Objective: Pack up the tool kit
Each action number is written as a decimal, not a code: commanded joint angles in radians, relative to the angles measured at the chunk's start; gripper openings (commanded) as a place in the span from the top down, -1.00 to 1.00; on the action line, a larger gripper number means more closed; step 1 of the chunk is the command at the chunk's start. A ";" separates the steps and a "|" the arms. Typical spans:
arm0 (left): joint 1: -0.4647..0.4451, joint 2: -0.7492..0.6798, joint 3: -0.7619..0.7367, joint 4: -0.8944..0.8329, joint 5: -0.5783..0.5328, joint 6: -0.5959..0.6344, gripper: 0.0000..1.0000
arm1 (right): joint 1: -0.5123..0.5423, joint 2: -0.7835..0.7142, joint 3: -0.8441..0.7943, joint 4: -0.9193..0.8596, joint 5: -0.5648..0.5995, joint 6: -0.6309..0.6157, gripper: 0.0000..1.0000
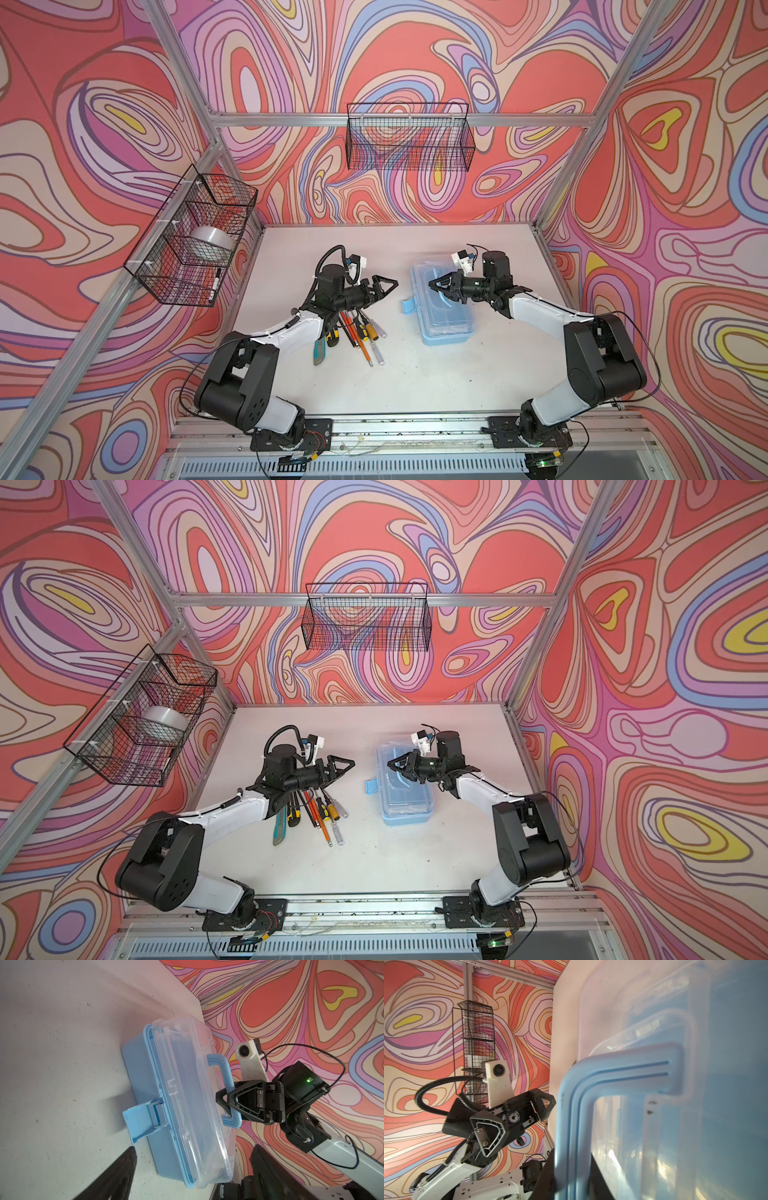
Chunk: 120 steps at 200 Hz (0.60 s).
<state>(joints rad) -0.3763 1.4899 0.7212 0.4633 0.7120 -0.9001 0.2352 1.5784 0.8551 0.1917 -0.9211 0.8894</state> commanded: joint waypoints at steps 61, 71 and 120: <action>-0.059 0.085 0.098 0.055 -0.022 -0.007 -0.78 | 0.005 -0.046 -0.054 0.365 -0.136 0.294 1.00; -0.062 0.096 0.109 0.072 -0.015 -0.017 -0.78 | 0.005 -0.042 -0.068 0.382 -0.137 0.303 1.00; -0.093 0.162 0.171 0.114 -0.001 -0.043 -0.78 | 0.004 0.000 -0.135 0.645 -0.159 0.464 1.00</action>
<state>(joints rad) -0.4507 1.6115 0.8497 0.5312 0.6987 -0.9260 0.2356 1.5700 0.7403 0.6205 -1.0397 1.2461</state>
